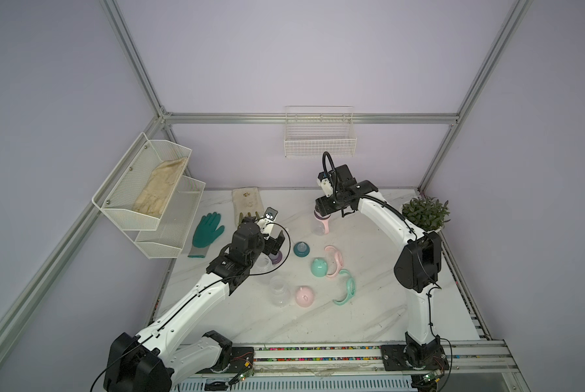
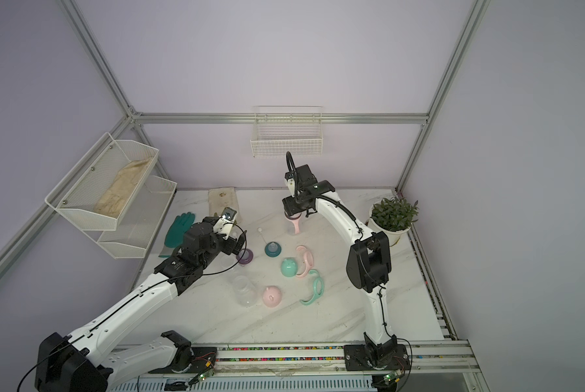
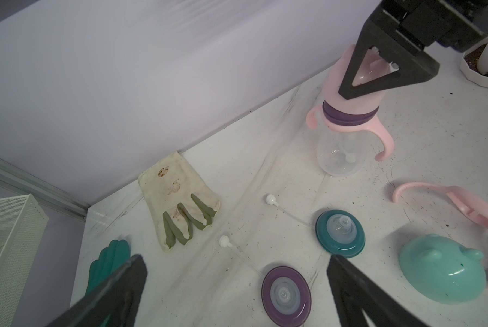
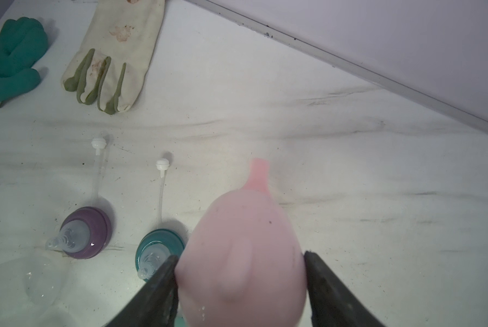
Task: Assemble the baby bottles
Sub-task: Close the lid on the baby bottle.
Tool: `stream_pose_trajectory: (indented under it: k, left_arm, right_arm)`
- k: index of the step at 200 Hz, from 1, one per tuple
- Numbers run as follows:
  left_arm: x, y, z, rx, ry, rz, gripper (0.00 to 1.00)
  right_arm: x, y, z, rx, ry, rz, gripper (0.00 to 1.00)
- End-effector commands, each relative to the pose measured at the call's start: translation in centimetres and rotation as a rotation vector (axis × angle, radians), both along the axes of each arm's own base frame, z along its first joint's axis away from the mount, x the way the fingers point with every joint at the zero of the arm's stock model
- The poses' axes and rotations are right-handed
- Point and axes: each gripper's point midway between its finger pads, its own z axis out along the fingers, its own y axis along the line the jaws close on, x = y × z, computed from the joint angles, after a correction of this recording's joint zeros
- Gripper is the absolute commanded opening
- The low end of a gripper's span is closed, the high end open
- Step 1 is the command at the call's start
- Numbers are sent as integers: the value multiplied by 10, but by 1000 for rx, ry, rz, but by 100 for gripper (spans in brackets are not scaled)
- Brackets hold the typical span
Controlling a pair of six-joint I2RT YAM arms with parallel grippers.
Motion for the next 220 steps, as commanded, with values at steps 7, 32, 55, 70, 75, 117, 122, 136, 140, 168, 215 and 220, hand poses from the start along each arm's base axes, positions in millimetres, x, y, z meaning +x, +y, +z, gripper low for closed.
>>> stream_pose_trajectory:
  k: [7,32,55,70,75,117,122,136,140,168,215,220]
  left_arm:
    - [7,-5,37,-23,-77,-18,100]
    - [6,-4,37,-19,-75,-19,100]
    - [6,-5,37,-17,-76,-22,100]
    - [5,-5,37,-14,-74,-25,100]
    - [5,-5,36,-15,-72,-26,100]
    - [4,-5,37,-12,-72,-31,100]
    - [4,-6,36,-11,-70,-33,100]
    - [4,-6,37,-12,-72,-34,100]
    - [4,-6,36,-12,-70,-36,100]
    - [4,-8,35,-12,-66,-42,100]
    - [5,-8,35,-7,-65,-44,100]
    - [6,-8,34,-7,-64,-44,100]
  right_arm:
    - [0,0,17,5,-21,27,69]
    - [1,2,15,8,-8,38,70]
    - [2,4,9,0,7,52,71]
    - [4,6,6,-7,16,59,71]
    - [4,6,6,-6,17,61,71]
    - [6,7,0,-17,34,65,72]
    - [6,7,0,-18,35,66,72]
    - [6,6,-2,-24,41,63,72]
    - [6,6,-1,-24,40,62,72]
    - [7,4,-4,-28,44,59,73]
    - [7,3,-2,-27,41,55,73]
    - [7,3,-2,-27,40,55,73]
